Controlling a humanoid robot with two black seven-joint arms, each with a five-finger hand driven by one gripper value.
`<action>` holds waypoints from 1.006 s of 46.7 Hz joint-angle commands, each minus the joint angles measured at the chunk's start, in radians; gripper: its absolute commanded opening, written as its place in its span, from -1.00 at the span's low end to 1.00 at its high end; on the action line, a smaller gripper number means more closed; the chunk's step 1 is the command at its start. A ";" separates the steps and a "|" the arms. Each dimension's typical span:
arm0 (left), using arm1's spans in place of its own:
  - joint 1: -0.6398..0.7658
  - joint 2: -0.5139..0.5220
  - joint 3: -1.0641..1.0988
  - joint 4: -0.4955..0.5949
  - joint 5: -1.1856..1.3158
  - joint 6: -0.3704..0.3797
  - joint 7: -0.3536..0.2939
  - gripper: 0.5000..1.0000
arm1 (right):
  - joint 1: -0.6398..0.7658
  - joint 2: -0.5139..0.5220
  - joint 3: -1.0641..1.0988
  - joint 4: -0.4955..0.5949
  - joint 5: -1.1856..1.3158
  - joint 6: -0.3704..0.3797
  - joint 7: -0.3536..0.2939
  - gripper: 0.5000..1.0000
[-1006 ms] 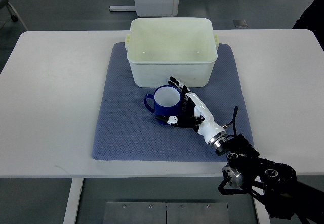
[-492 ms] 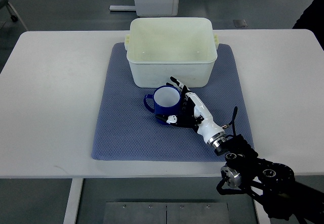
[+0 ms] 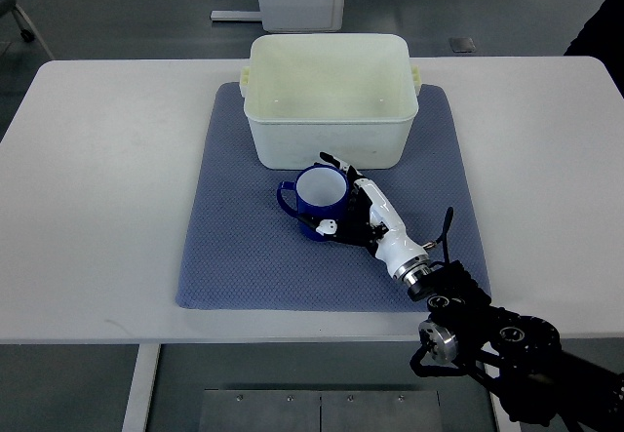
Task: Place cup in box with right hand
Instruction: 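Lift the blue mug with the right hand, raising it high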
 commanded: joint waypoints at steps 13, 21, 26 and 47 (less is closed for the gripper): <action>0.000 0.000 0.003 0.000 0.000 0.000 0.000 1.00 | 0.000 0.008 -0.001 -0.014 0.002 -0.006 0.000 -1.00; 0.000 0.000 0.003 0.000 0.000 0.000 0.000 1.00 | 0.002 0.008 -0.001 -0.012 0.002 -0.009 0.000 -1.00; 0.000 0.000 0.003 0.000 0.000 0.000 0.000 1.00 | 0.008 0.003 0.005 -0.009 0.003 -0.011 0.000 -1.00; 0.000 0.000 0.000 0.000 0.000 0.000 0.000 1.00 | 0.012 -0.196 0.040 0.086 0.015 -0.012 0.000 -1.00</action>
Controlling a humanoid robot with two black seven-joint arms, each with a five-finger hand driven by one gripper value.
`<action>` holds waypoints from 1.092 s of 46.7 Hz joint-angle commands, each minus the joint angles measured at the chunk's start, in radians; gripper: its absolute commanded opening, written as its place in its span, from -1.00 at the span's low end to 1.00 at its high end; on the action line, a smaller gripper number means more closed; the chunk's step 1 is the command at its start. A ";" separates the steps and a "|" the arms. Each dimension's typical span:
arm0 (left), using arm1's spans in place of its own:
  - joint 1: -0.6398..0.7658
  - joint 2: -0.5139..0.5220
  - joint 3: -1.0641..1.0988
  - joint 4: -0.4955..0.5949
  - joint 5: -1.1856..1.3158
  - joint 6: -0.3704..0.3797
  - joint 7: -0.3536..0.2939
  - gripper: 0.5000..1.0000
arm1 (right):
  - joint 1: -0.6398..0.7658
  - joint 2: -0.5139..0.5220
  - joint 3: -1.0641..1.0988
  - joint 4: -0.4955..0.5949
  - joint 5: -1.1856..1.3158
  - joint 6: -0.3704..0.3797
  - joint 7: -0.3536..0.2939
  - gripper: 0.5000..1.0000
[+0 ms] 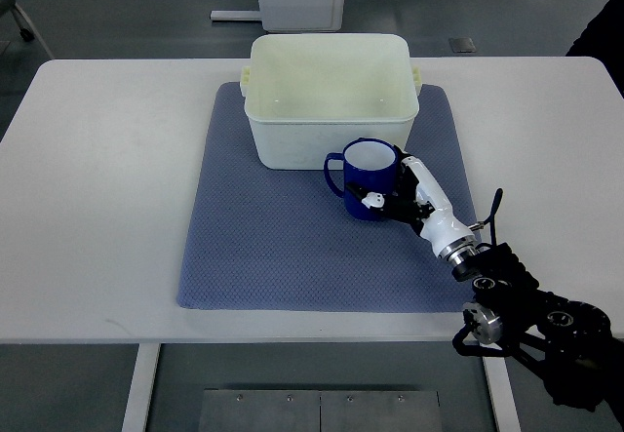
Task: Place cup in box with right hand
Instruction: 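Lift the blue mug with the right hand, raising it high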
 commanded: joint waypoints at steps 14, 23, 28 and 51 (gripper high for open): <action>0.000 0.000 -0.001 0.000 0.000 0.000 0.000 1.00 | -0.009 -0.166 -0.003 0.060 0.046 0.011 0.000 -1.00; 0.000 0.000 -0.001 0.000 0.000 0.000 0.000 1.00 | -0.008 -0.243 -0.001 0.061 0.076 0.022 0.000 -1.00; 0.000 0.000 0.002 0.000 0.002 0.000 0.000 1.00 | 0.004 -0.277 0.001 0.061 0.093 0.025 0.000 -1.00; 0.000 0.000 -0.001 0.000 0.000 0.000 0.000 1.00 | 0.172 -0.320 0.116 0.052 0.101 0.060 0.000 -1.00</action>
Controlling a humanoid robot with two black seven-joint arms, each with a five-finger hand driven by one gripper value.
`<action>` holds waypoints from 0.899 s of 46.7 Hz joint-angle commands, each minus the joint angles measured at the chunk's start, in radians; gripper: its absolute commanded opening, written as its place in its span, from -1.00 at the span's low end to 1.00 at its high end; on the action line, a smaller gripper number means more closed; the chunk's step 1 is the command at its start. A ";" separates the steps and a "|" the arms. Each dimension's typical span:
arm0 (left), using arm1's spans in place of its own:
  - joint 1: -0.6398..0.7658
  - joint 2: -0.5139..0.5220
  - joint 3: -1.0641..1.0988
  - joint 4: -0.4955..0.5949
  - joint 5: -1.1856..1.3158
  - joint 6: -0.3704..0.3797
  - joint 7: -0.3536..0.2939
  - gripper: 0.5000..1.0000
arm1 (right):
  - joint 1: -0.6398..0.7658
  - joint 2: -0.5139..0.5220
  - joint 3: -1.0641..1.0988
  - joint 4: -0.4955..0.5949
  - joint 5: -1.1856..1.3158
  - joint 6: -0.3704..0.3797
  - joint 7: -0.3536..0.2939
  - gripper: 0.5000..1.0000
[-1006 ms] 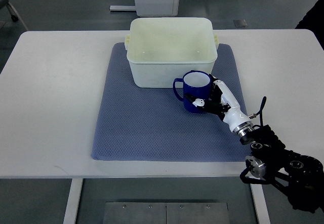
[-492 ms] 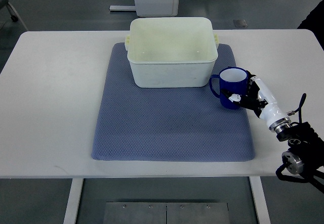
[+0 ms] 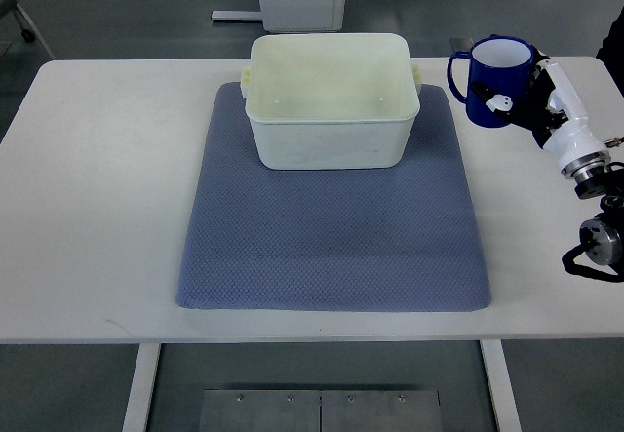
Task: Place cup in box with right hand
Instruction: 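Lift the blue mug with the right hand, raising it high, then carry the blue mug over the cream tub with the right hand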
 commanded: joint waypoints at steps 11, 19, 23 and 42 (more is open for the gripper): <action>0.000 0.000 -0.001 0.001 0.000 0.000 0.000 1.00 | 0.080 0.015 -0.001 0.001 -0.001 -0.003 0.000 -1.00; 0.000 0.000 -0.001 0.000 0.000 0.000 0.000 1.00 | 0.129 0.077 -0.009 -0.017 -0.008 -0.005 -0.042 -1.00; 0.000 0.000 -0.001 0.000 0.000 0.000 0.000 1.00 | 0.159 0.123 -0.024 -0.045 -0.009 -0.008 -0.056 -1.00; 0.000 0.000 -0.001 0.000 0.000 0.000 0.000 1.00 | 0.251 0.306 -0.101 -0.204 -0.011 -0.017 -0.072 -1.00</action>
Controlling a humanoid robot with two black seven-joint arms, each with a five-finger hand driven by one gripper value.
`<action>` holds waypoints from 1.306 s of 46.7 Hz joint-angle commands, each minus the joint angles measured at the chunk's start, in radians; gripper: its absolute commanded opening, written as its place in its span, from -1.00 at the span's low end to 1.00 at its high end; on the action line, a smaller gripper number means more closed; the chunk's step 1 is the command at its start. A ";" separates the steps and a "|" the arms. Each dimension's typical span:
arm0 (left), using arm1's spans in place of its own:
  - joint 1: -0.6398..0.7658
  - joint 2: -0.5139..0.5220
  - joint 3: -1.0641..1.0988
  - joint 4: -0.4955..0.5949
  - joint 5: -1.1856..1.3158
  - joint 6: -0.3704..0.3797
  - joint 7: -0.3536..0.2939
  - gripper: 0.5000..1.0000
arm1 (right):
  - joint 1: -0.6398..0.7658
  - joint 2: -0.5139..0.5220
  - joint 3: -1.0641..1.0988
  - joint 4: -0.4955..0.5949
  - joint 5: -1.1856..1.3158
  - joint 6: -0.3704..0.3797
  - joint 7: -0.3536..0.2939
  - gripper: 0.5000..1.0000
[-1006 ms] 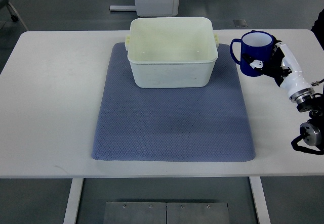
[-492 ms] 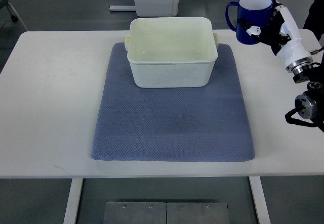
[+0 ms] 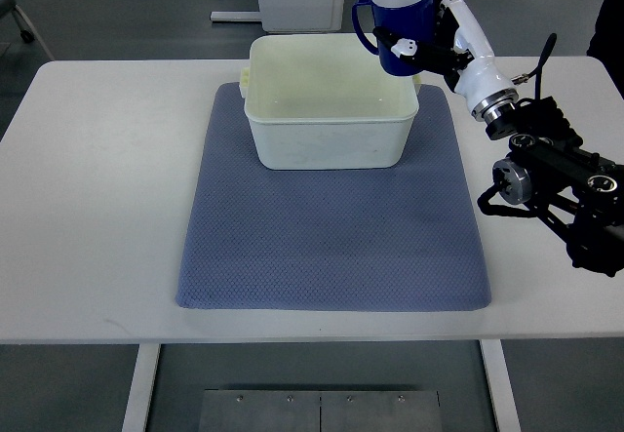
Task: Place cup in box with right hand
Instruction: 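Carry the blue mug over the cream tub with the right hand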
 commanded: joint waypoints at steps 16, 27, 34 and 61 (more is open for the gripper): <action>0.000 0.000 0.001 0.000 0.000 0.000 0.000 1.00 | 0.031 0.157 -0.040 -0.124 -0.002 0.000 -0.006 -1.00; 0.000 0.000 -0.002 0.000 0.000 0.000 0.000 1.00 | 0.043 0.232 -0.041 -0.231 -0.002 -0.002 -0.015 -1.00; 0.000 0.000 -0.002 0.000 0.000 0.000 0.000 1.00 | 0.042 0.232 -0.041 -0.259 -0.002 0.000 -0.024 -1.00; 0.000 0.000 -0.002 0.000 0.000 0.000 0.000 1.00 | 0.041 0.232 -0.033 -0.254 0.008 0.000 -0.049 0.90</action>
